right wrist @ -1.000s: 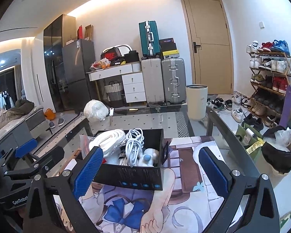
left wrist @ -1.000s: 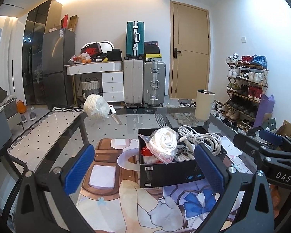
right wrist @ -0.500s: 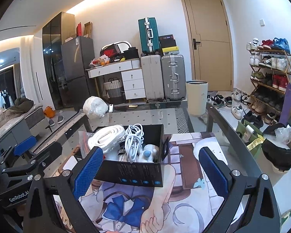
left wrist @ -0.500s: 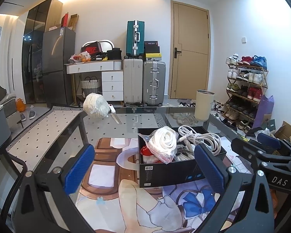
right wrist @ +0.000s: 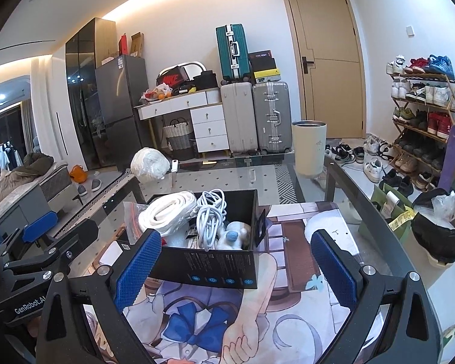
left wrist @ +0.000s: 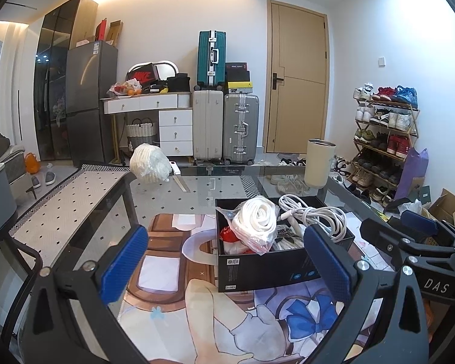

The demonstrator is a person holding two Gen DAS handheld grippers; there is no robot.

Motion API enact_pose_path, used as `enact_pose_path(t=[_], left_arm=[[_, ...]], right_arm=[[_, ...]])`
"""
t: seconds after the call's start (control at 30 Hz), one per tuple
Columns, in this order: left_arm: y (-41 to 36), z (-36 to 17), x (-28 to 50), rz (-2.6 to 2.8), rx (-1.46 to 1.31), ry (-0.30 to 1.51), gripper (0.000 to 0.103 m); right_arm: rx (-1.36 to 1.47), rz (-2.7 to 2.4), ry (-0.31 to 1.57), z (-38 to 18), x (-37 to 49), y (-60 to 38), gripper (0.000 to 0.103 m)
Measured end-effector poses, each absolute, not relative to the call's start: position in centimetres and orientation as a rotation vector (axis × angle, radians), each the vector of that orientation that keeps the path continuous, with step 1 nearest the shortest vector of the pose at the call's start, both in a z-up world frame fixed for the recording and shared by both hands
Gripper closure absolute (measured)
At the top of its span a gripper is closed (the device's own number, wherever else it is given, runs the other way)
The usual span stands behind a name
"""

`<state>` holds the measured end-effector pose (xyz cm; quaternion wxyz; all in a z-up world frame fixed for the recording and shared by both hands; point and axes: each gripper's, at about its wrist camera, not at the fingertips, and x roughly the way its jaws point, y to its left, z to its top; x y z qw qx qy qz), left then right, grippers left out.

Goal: Organize soft objects

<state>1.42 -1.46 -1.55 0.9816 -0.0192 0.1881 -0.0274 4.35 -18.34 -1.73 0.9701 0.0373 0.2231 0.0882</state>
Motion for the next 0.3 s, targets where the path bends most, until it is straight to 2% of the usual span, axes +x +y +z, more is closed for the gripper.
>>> enact_pose_path(t=[0.3], left_arm=[[-1.65,-1.45,1.35,-0.069,-0.026,0.387,0.000]], right_arm=[[0.084,0.173,0.462,-1.71,4.30,-18.45,0.002]])
